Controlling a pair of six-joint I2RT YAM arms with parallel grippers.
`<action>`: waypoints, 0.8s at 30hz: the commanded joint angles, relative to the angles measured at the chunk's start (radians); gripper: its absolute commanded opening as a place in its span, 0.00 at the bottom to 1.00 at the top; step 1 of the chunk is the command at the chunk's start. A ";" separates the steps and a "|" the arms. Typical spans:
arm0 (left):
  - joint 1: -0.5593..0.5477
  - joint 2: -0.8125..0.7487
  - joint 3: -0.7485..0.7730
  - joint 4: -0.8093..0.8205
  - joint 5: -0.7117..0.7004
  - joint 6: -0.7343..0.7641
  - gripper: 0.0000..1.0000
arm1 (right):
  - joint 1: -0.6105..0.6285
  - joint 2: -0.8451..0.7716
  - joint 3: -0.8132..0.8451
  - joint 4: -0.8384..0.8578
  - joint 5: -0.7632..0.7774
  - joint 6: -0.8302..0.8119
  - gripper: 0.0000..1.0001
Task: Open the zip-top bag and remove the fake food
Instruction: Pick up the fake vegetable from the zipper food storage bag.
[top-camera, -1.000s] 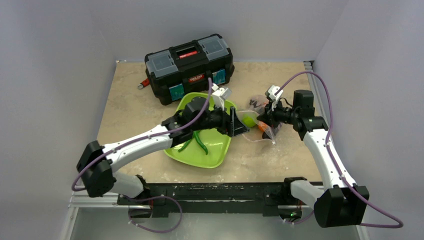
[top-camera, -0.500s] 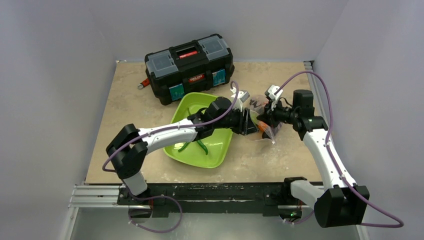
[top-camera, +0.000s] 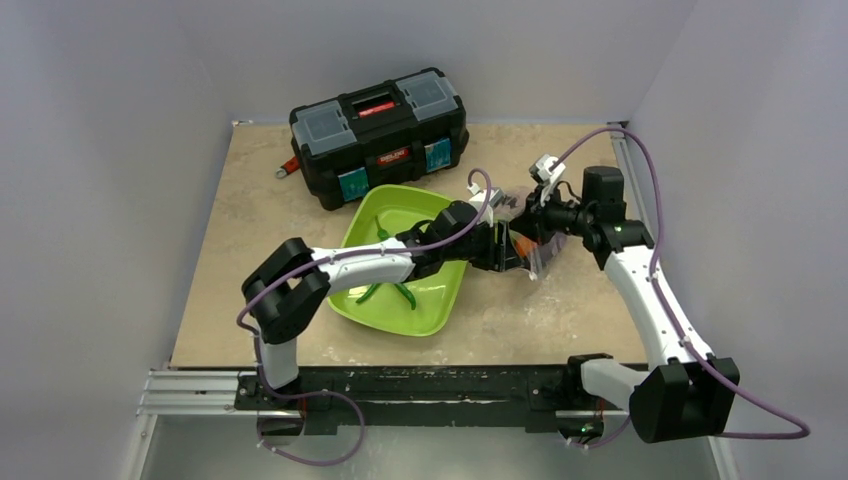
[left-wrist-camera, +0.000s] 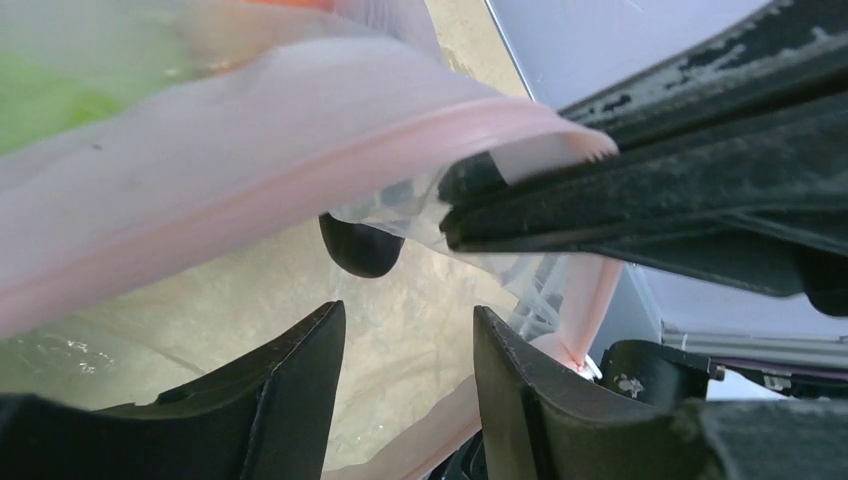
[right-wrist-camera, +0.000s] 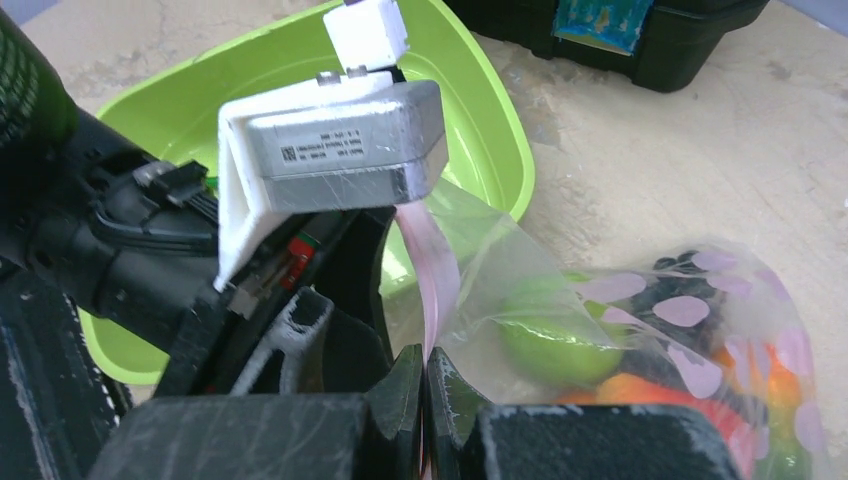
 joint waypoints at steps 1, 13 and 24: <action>-0.007 0.019 0.042 0.076 -0.064 -0.037 0.51 | 0.024 0.006 0.060 0.073 0.003 0.106 0.00; -0.014 0.079 0.036 0.139 -0.115 -0.062 0.57 | 0.027 0.013 0.096 0.075 0.012 0.134 0.00; -0.009 0.090 0.031 0.132 -0.118 -0.056 0.55 | -0.016 -0.030 0.146 -0.163 0.016 -0.082 0.41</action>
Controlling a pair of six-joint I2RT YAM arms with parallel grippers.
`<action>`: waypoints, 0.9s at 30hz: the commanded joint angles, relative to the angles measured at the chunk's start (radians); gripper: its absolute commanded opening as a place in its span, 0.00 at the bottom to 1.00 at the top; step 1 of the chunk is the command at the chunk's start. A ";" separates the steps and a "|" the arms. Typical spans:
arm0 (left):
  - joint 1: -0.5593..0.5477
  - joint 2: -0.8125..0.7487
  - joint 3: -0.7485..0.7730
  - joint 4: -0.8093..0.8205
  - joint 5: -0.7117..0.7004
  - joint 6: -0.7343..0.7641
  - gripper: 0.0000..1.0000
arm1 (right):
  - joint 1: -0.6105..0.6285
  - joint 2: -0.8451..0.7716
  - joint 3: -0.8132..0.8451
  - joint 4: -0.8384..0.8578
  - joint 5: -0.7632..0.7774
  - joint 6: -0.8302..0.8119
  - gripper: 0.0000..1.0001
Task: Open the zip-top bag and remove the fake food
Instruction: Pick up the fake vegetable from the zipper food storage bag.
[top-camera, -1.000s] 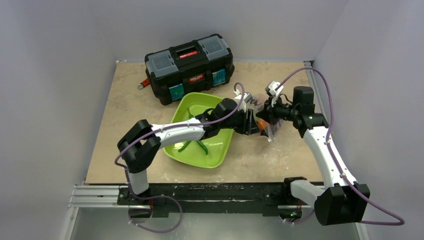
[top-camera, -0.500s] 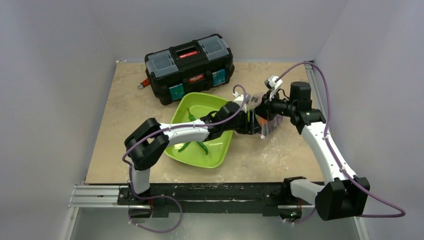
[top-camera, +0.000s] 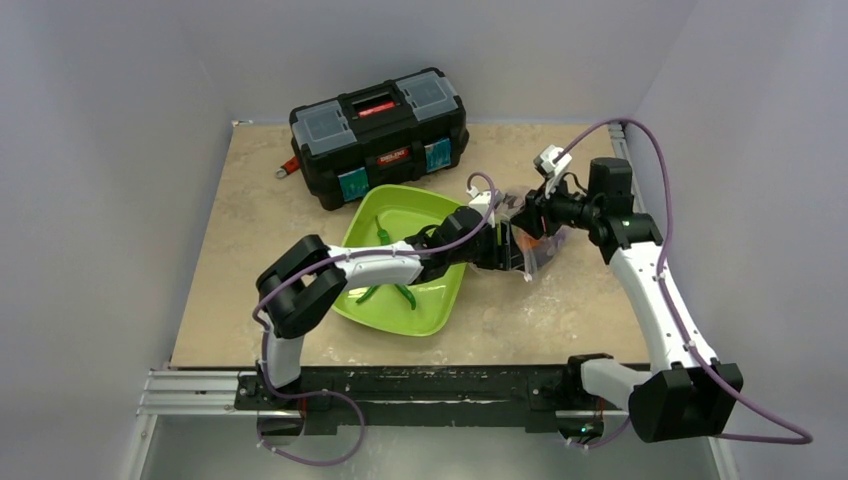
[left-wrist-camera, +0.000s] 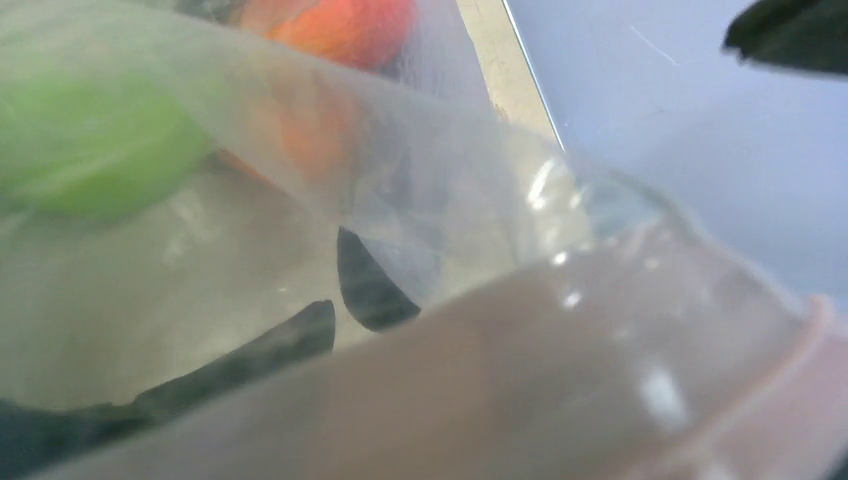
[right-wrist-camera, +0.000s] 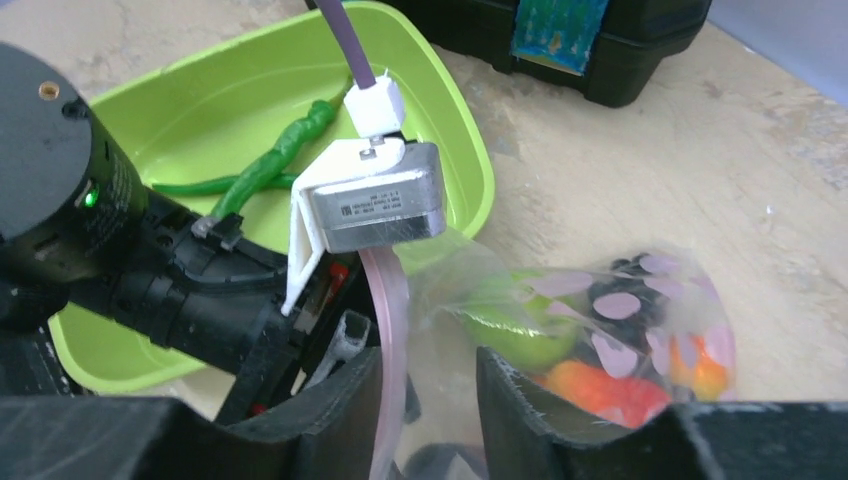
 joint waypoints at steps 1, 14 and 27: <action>0.000 0.008 0.023 0.043 -0.012 -0.002 0.55 | -0.048 -0.048 0.070 -0.143 -0.049 -0.101 0.43; 0.006 0.007 0.006 0.060 0.017 -0.007 0.55 | -0.222 -0.059 0.056 -0.075 0.139 -0.033 0.36; 0.005 0.020 0.025 0.053 0.055 -0.055 0.57 | -0.265 0.255 -0.104 0.240 0.595 -0.044 0.35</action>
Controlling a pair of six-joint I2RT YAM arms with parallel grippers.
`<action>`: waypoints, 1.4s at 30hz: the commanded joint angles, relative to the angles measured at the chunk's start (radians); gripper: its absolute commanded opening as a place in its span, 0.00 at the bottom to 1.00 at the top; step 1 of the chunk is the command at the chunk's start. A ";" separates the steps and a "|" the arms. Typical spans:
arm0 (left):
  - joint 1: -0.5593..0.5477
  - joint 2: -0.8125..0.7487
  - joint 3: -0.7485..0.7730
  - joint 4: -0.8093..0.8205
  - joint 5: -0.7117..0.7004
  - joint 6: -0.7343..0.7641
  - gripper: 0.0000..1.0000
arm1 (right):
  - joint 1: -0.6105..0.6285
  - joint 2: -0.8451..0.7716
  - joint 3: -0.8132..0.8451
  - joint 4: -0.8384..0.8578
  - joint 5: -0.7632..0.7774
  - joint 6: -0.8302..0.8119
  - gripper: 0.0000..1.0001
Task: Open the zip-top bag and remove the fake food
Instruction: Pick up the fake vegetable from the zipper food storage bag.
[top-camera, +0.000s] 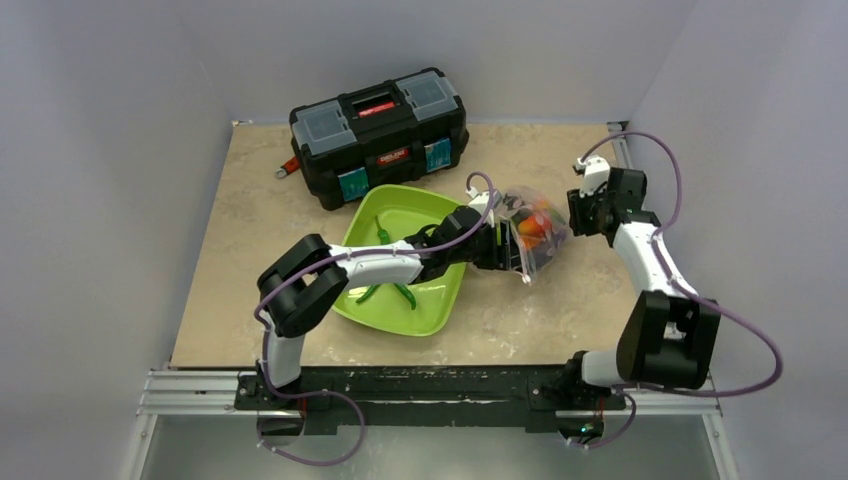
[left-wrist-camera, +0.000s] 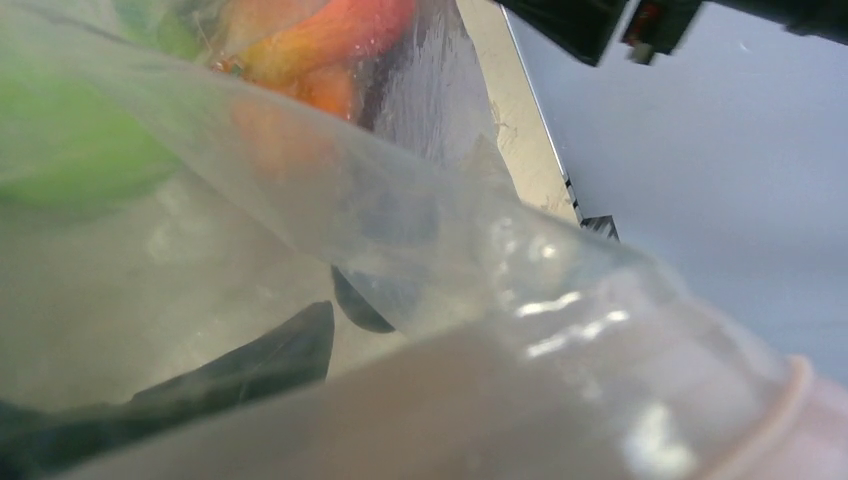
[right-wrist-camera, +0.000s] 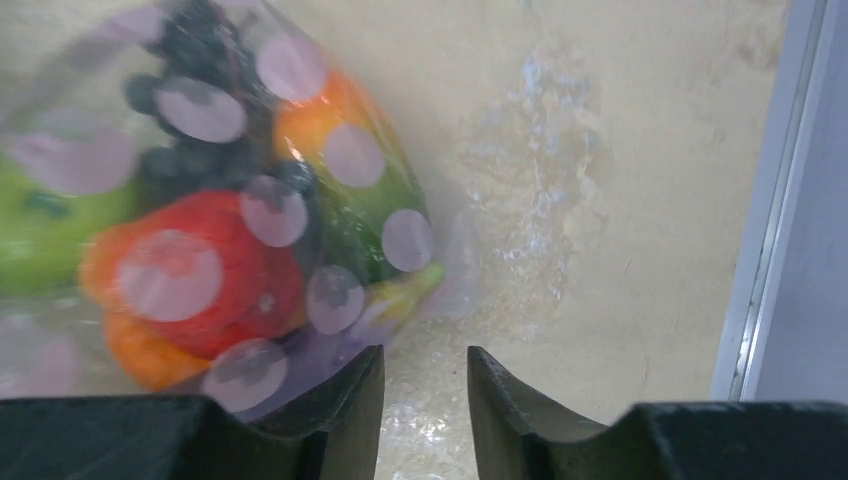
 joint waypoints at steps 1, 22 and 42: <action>0.003 0.017 0.027 0.049 0.030 -0.025 0.57 | -0.001 0.079 -0.007 0.113 0.126 -0.057 0.37; 0.002 0.094 0.127 -0.054 0.089 -0.049 0.46 | -0.001 0.222 0.016 -0.025 -0.101 -0.154 0.25; -0.003 0.153 0.240 -0.168 0.102 0.018 0.58 | 0.006 0.242 0.024 -0.076 -0.197 -0.171 0.23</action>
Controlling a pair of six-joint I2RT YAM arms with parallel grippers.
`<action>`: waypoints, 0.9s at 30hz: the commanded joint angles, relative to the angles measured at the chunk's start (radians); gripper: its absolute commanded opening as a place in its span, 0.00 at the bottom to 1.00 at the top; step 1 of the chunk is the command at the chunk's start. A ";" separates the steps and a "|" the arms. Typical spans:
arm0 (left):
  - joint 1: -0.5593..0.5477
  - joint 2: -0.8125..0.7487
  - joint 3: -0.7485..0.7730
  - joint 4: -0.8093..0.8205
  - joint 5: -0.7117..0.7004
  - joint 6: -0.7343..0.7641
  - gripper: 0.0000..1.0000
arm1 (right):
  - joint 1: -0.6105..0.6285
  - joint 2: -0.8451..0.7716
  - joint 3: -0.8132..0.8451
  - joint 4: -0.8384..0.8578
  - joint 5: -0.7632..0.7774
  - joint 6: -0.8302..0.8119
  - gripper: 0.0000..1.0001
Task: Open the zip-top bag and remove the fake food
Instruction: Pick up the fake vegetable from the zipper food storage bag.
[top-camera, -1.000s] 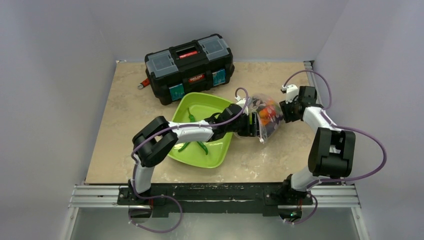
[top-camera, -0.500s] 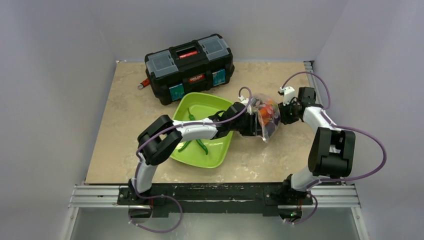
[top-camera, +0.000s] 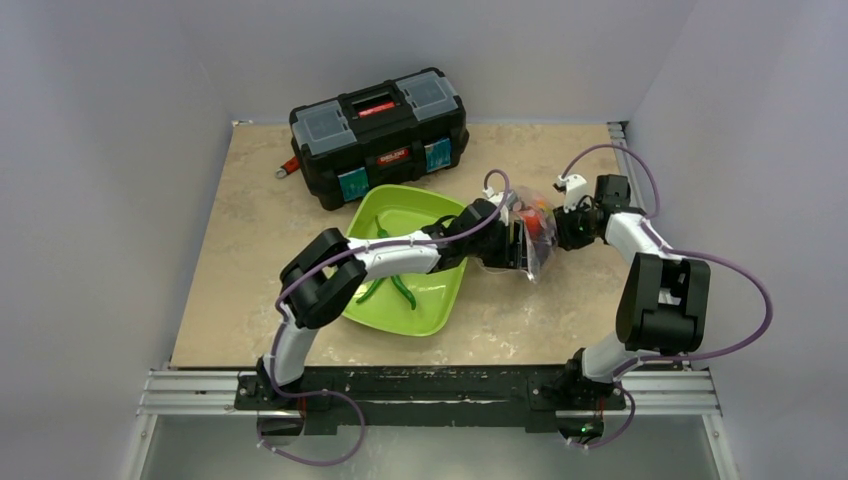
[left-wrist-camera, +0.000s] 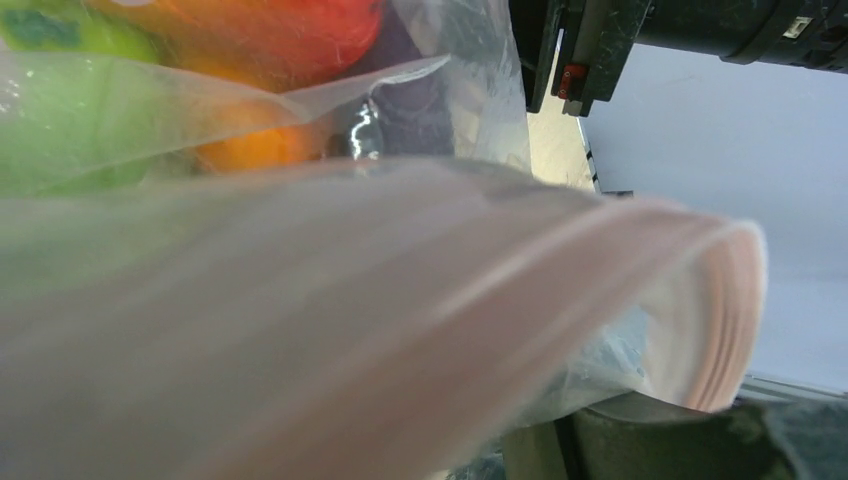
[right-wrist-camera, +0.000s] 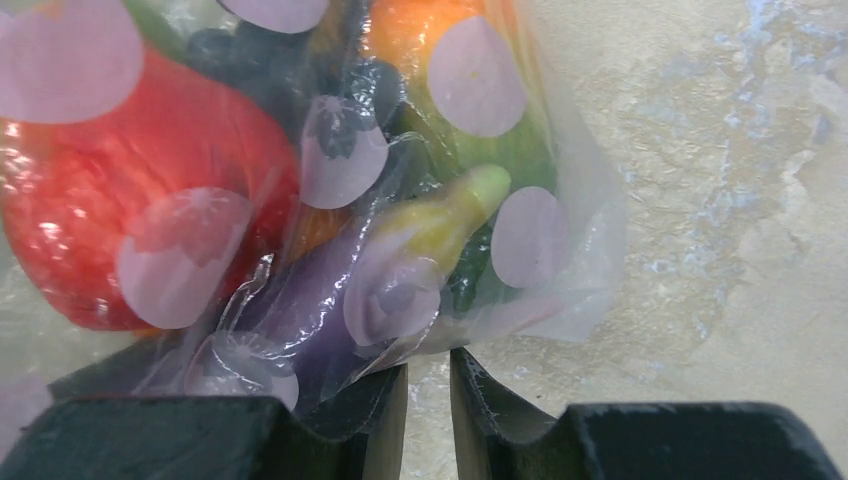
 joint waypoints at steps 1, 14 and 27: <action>-0.003 0.025 0.044 0.018 0.028 0.015 0.59 | 0.010 0.017 0.034 -0.047 -0.094 -0.024 0.22; -0.002 0.047 0.066 0.002 0.031 0.002 0.40 | 0.013 0.029 0.058 -0.141 -0.257 -0.074 0.21; 0.011 -0.168 -0.061 -0.080 -0.014 0.135 0.00 | 0.006 -0.269 0.085 -0.214 -0.264 -0.145 0.41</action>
